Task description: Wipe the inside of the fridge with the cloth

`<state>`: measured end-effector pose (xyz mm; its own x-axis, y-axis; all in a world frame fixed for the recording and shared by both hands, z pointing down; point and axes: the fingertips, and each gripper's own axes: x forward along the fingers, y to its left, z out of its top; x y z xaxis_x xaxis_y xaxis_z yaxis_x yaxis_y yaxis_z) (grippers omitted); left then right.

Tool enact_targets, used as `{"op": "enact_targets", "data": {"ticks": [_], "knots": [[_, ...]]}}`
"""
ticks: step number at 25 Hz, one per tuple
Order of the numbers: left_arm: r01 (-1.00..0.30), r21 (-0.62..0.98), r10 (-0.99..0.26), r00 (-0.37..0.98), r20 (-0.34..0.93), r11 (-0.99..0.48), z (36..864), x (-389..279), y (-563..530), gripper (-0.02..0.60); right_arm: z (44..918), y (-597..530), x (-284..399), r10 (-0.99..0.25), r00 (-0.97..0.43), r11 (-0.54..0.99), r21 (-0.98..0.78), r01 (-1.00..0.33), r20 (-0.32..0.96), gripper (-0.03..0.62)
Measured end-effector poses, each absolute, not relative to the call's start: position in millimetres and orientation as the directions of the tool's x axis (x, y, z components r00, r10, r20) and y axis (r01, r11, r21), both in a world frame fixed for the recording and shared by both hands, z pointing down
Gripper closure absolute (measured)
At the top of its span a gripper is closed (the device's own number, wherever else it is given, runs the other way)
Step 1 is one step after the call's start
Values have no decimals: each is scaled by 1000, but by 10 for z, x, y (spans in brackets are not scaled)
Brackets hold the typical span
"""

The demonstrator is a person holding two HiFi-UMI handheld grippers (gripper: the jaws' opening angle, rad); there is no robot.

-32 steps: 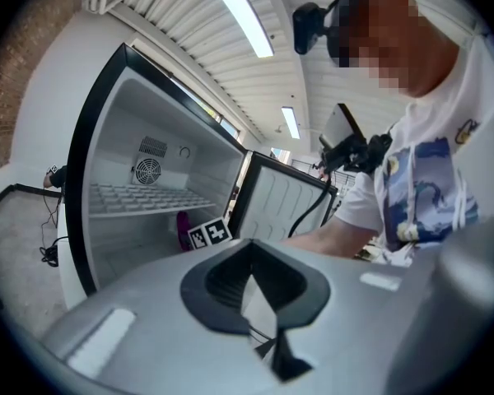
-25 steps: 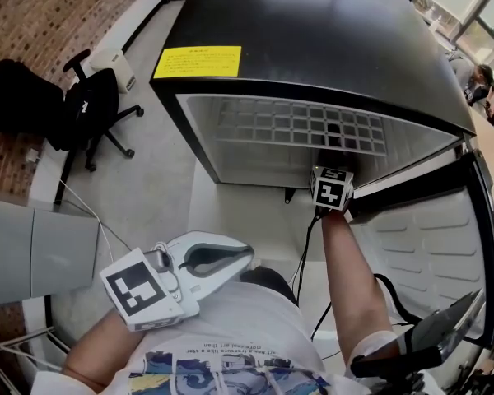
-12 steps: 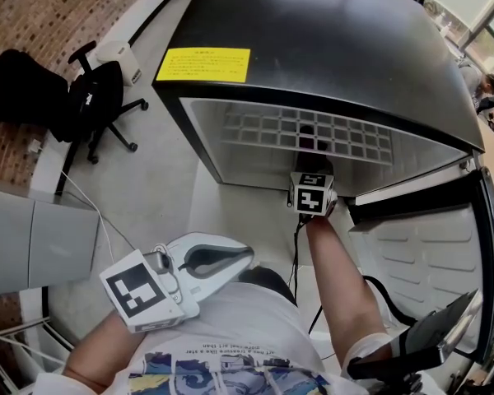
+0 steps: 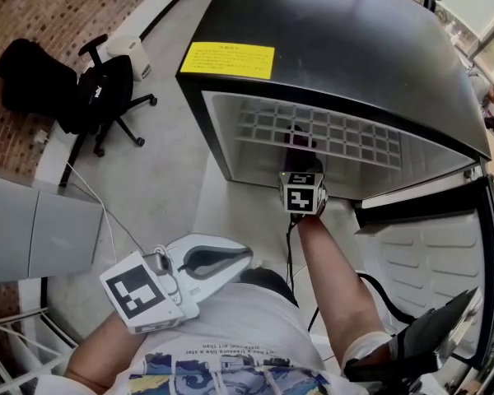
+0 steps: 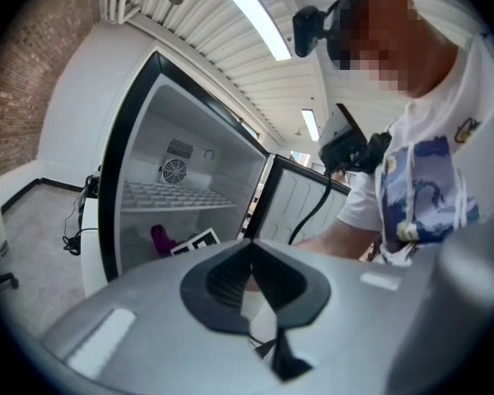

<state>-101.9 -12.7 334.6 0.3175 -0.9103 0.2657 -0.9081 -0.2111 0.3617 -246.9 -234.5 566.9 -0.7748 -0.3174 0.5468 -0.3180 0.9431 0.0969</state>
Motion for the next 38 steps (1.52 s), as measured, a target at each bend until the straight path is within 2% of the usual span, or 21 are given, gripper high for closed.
{"op": "enact_targets", "data": {"ticks": [14, 25, 30, 38], "knots": [[-923, 350, -917, 272, 290, -163, 3363, -1014, 110, 574, 5659, -1642, -2919, -127, -844, 975, -92, -203, 521, 540], [-930, 336, -914, 258, 312, -148, 3362, -1016, 284, 574, 5549, -1317, -3036, 29, -896, 954, -279, -108, 444, 540], [-921, 342, -909, 295, 295, -188, 3354, -945, 282, 574, 5365, -1598, -2762, -95, -904, 972, -157, -174, 417, 540], [-896, 334, -879, 390, 275, -293, 3389, -747, 143, 574, 5203, -2270, -1958, -360, -855, 913, -46, -405, 374, 540]]}}
